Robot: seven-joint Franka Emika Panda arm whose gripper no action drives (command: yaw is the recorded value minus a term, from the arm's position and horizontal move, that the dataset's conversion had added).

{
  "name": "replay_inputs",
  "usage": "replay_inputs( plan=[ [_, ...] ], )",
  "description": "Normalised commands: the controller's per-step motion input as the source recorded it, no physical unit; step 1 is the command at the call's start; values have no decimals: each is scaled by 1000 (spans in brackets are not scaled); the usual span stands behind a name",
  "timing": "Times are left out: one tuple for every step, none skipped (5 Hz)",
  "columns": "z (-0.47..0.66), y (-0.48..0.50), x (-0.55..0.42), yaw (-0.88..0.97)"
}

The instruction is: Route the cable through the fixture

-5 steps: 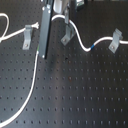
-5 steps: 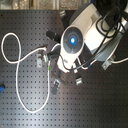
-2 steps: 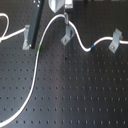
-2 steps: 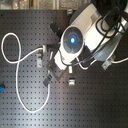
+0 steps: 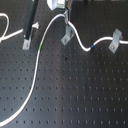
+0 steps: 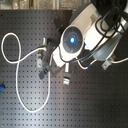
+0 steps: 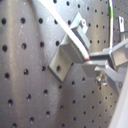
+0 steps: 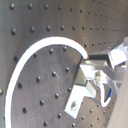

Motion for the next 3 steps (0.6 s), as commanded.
replay_inputs(
  plan=[
    [19,0,0,0],
    [3,188,-192,160],
    [28,0,0,0]
  ],
)
